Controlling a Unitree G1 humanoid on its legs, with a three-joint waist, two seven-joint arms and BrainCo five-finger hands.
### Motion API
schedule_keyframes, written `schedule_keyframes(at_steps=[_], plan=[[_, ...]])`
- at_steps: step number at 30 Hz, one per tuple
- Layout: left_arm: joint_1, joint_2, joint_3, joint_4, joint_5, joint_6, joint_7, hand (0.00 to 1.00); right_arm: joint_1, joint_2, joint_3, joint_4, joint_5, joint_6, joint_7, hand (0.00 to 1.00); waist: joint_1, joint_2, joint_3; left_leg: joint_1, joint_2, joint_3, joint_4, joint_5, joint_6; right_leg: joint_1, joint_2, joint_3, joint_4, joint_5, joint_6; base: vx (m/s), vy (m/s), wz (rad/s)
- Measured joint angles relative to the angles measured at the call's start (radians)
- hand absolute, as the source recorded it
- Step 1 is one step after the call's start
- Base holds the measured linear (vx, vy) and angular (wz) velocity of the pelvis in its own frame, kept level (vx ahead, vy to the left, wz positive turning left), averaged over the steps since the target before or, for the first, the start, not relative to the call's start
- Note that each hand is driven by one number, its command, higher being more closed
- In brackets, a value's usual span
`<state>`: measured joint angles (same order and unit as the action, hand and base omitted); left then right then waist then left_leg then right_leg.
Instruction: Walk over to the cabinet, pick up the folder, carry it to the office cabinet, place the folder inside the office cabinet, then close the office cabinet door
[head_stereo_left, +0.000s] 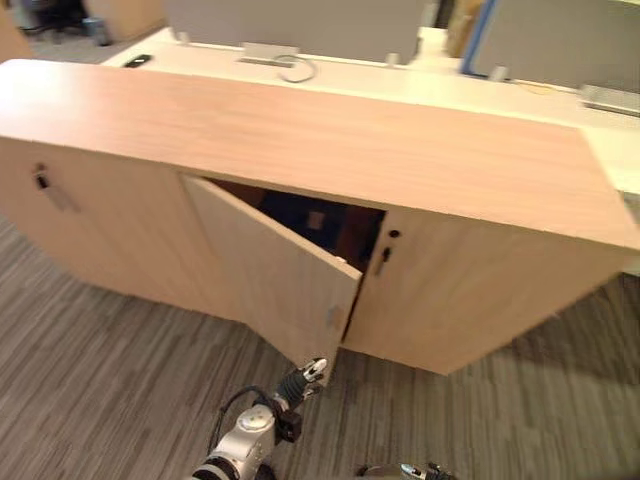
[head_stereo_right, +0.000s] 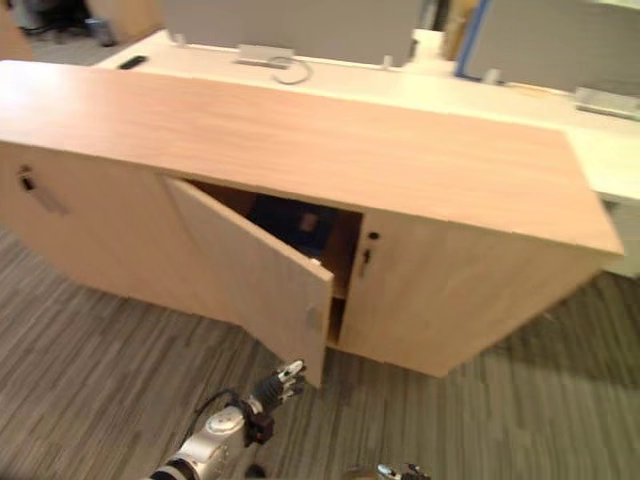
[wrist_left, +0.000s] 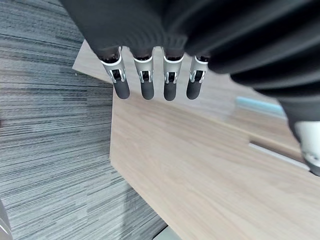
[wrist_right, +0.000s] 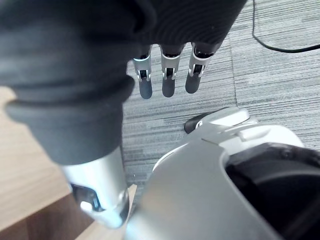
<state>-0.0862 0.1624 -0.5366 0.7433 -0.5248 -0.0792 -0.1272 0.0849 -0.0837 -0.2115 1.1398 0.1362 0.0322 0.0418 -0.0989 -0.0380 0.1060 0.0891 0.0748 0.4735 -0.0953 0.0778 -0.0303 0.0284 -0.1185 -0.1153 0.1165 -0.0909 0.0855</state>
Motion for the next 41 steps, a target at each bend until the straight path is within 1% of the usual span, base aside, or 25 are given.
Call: schedule_keyframes(at_steps=[3, 4, 5, 6, 7, 8, 9, 10, 11, 12, 13, 14, 15, 16, 17, 18, 19, 20, 21, 22, 23, 24, 25, 28, 41], plan=[[0.039, -0.012, 0.088, 0.072, 0.015, 0.005, 0.0, 0.0, 0.004, 0.0, -0.001, -0.005, 0.001, -0.001, -0.001, 0.0, -0.025, 0.007, 0.008, 0.028, 0.024, 0.064, 0.001, 0.0, -0.013, 0.032, 0.026, 0.03, -0.079, 0.043, -0.016, -0.08, -0.096, -0.58], [0.049, -0.016, 0.112, 0.087, 0.015, 0.005, 0.0, 0.0, 0.007, 0.0, -0.001, -0.005, 0.001, -0.001, -0.002, 0.0, -0.022, 0.006, 0.008, 0.037, 0.03, 0.073, 0.003, -0.002, -0.018, 0.037, 0.032, 0.04, -0.084, 0.046, -0.019, -0.05, -0.087, -0.4], [0.068, -0.026, 0.166, 0.122, 0.02, 0.007, 0.003, 0.0, 0.016, 0.0, -0.005, -0.005, 0.0, -0.001, -0.002, 0.0, -0.02, 0.006, 0.007, 0.049, 0.042, 0.089, 0.011, -0.008, -0.026, 0.047, 0.043, 0.044, -0.091, 0.047, -0.021, -0.04, -0.109, -0.29], [0.079, -0.04, 0.212, 0.158, 0.023, 0.01, 0.015, 0.0, 0.024, 0.003, -0.015, -0.005, 0.0, -0.002, -0.002, 0.0, -0.018, 0.004, 0.008, 0.047, 0.057, 0.093, 0.041, -0.025, -0.04, 0.054, 0.048, 0.045, -0.092, 0.046, -0.022, -0.03, -0.118, -0.21], [0.083, -0.042, 0.228, 0.172, 0.023, 0.011, 0.023, 0.0, 0.027, 0.007, -0.028, -0.005, 0.001, -0.002, -0.002, 0.0, -0.019, 0.004, 0.009, 0.04, 0.069, 0.094, 0.068, -0.039, -0.043, 0.056, 0.049, 0.045, -0.092, 0.046, -0.023, -0.02, -0.139, -0.14], [0.094, -0.044, 0.255, 0.186, 0.024, 0.012, 0.037, 0.0, 0.031, 0.009, -0.044, -0.003, 0.001, -0.002, -0.002, 0.0, -0.019, 0.005, 0.009, 0.01, 0.102, 0.095, 0.16, -0.081, -0.048, 0.057, 0.06, 0.046, -0.089, 0.04, -0.027, 0.0, -0.17, -0.19], [0.108, -0.052, 0.302, 0.194, 0.043, 0.011, 0.054, 0.0, 0.034, 0.008, -0.059, -0.002, 0.002, -0.005, -0.004, 0.0, -0.014, 0.016, 0.017, -0.03, 0.166, 0.095, 0.306, -0.15, -0.056, 0.062, 0.083, 0.055, -0.081, 0.029, -0.041, 0.01, -0.179, -0.29], [0.115, -0.059, 0.333, 0.201, 0.057, 0.01, 0.062, 0.0, 0.035, 0.008, -0.075, -0.002, 0.002, -0.006, -0.004, 0.0, -0.007, 0.026, 0.023, -0.044, 0.205, 0.097, 0.378, -0.185, -0.062, 0.067, 0.098, 0.066, -0.074, 0.023, -0.05, 0.03, -0.152, -0.5], [0.126, -0.069, 0.39, 0.223, 0.08, 0.009, 0.083, 0.0, 0.044, 0.008, -0.104, -0.003, 0.003, -0.01, -0.009, 0.0, 0.002, 0.043, 0.029, -0.06, 0.271, 0.103, 0.495, -0.23, -0.061, 0.08, 0.134, 0.087, -0.067, 0.014, -0.066, 0.06, -0.141, -0.57], [0.136, -0.075, 0.43, 0.235, 0.112, 0.007, 0.111, 0.0, 0.056, 0.013, -0.121, -0.005, 0.005, -0.013, -0.017, 0.0, 0.005, 0.049, 0.033, -0.081, 0.314, 0.093, 0.58, -0.234, -0.055, 0.084, 0.155, 0.105, -0.055, 0.011, -0.073, 0.05, -0.106, -0.48], [0.136, -0.08, 0.445, 0.237, 0.129, 0.003, 0.123, 0.0, 0.064, 0.013, -0.12, -0.006, 0.005, -0.016, -0.018, 0.0, 0.004, 0.05, 0.034, -0.098, 0.326, 0.065, 0.615, -0.231, -0.051, 0.084, 0.161, 0.114, -0.047, 0.012, -0.08, 0.08, -0.144, -0.28], [0.133, -0.087, 0.465, 0.239, 0.146, -0.005, 0.139, 0.0, 0.073, 0.012, -0.12, 0.0, 0.005, -0.016, -0.025, 0.0, 0.007, 0.048, 0.036, -0.127, 0.323, -0.011, 0.664, -0.215, -0.04, 0.079, 0.162, 0.128, -0.025, 0.005, -0.091, 0.08, -0.085, -0.29], [0.13, -0.093, 0.477, 0.246, 0.166, -0.018, 0.149, 0.0, 0.071, 0.01, -0.118, 0.004, 0.005, -0.016, -0.029, 0.0, 0.012, 0.035, 0.036, -0.141, 0.271, -0.105, 0.637, -0.245, -0.056, 0.072, 0.145, 0.155, -0.004, -0.002, -0.093, 0.09, -0.074, -0.43], [0.13, -0.095, 0.483, 0.247, 0.172, -0.024, 0.155, 0.0, 0.068, 0.011, -0.118, 0.005, 0.005, -0.016, -0.03, 0.0, 0.015, 0.034, 0.037, -0.14, 0.235, -0.157, 0.605, -0.263, -0.059, 0.062, 0.134, 0.176, 0.006, -0.005, -0.092, 0.08, 0.033, -0.67], [0.13, -0.095, 0.488, 0.25, 0.176, -0.031, 0.164, 0.0, 0.065, 0.01, -0.118, 0.005, 0.005, -0.017, -0.031, 0.0, 0.016, 0.035, 0.041, -0.137, 0.164, -0.238, 0.527, -0.285, -0.065, 0.045, 0.114, 0.208, 0.014, -0.004, -0.089, 0.05, 0.073, -0.63], [0.131, -0.097, 0.492, 0.255, 0.176, -0.034, 0.164, 0.0, 0.064, 0.007, -0.118, 0.004, 0.006, -0.019, -0.031, 0.0, 0.018, 0.039, 0.04, -0.134, 0.136, -0.269, 0.48, -0.286, -0.068, 0.038, 0.108, 0.22, 0.015, 0.0, -0.082, 0.05, 0.118, -0.88], [0.132, -0.1, 0.507, 0.284, 0.176, -0.04, 0.164, 0.0, 0.067, -0.006, -0.114, 0.005, 0.01, -0.02, -0.031, 0.0, 0.03, 0.06, 0.037, -0.093, 0.108, -0.296, 0.346, -0.239, -0.076, 0.033, 0.116, 0.257, 0.016, 0.001, -0.065, 0.04, 0.114, -0.76], [0.133, -0.098, 0.519, 0.291, 0.176, -0.04, 0.161, 0.0, 0.066, -0.011, -0.112, 0.007, 0.01, -0.02, -0.031, 0.0, 0.036, 0.069, 0.034, -0.071, 0.107, -0.295, 0.327, -0.182, -0.069, 0.034, 0.121, 0.271, 0.016, 0.001, -0.06, 0.09, 0.193, -0.89], [0.134, -0.089, 0.543, 0.309, 0.178, -0.04, 0.154, 0.0, 0.068, -0.006, -0.11, 0.007, 0.01, -0.023, -0.026, 0.0, 0.037, 0.063, 0.03, -0.031, 0.099, -0.258, 0.291, -0.177, -0.068, 0.054, 0.111, 0.284, 0.009, 0.008, -0.044, 0.1, 0.194, -0.65], [0.141, -0.078, 0.551, 0.314, 0.18, -0.039, 0.147, 0.0, 0.068, 0.001, -0.11, 0.007, 0.01, -0.025, -0.025, 0.0, 0.035, 0.053, 0.028, 0.006, 0.077, -0.239, 0.256, -0.17, -0.058, 0.073, 0.092, 0.285, -0.004, 0.008, -0.043, 0.09, 0.194, -0.47], [0.141, -0.077, 0.552, 0.32, 0.18, -0.039, 0.143, 0.0, 0.071, 0.002, -0.11, 0.006, 0.011, -0.026, -0.025, 0.0, 0.032, 0.053, 0.027, 0.021, 0.066, -0.235, 0.236, -0.162, -0.054, 0.078, 0.081, 0.285, -0.009, 0.008, -0.04, 0.03, 0.148, -0.14], [0.146, -0.078, 0.554, 0.327, 0.19, -0.038, 0.133, 0.0, 0.079, 0.0, -0.11, 0.004, 0.02, -0.029, -0.025, 0.0, 0.029, 0.054, 0.016, 0.043, 0.036, -0.232, 0.17, -0.132, -0.041, 0.075, 0.061, 0.282, -0.029, 0.01, -0.027, 0.01, 0.14, 0.08], [0.149, -0.08, 0.554, 0.328, 0.204, -0.038, 0.13, 0.0, 0.087, 0.0, -0.111, 0.005, 0.024, -0.032, -0.026, 0.0, 0.029, 0.053, 0.006, 0.053, 0.023, -0.231, 0.134, -0.111, -0.034, 0.071, 0.053, 0.279, -0.043, 0.015, -0.02, 0.02, 0.131, 0.13], [0.152, -0.073, 0.558, 0.34, 0.22, -0.036, 0.12, 0.0, 0.087, 0.002, -0.11, 0.007, 0.024, -0.032, -0.026, 0.0, 0.033, 0.052, 0.006, 0.053, 0.008, -0.236, 0.085, -0.085, -0.028, 0.065, 0.044, 0.269, -0.068, 0.027, -0.011, 0.03, 0.082, 0.09], [0.17, -0.074, 0.581, 0.393, 0.222, -0.033, 0.101, 0.0, 0.096, 0.006, -0.115, 0.027, 0.04, -0.032, -0.026, 0.0, 0.036, 0.047, -0.018, 0.071, 0.016, -0.245, 0.048, -0.075, -0.039, 0.092, 0.057, 0.237, -0.12, 0.047, -0.015, 0.01, 0.005, 0.02]])
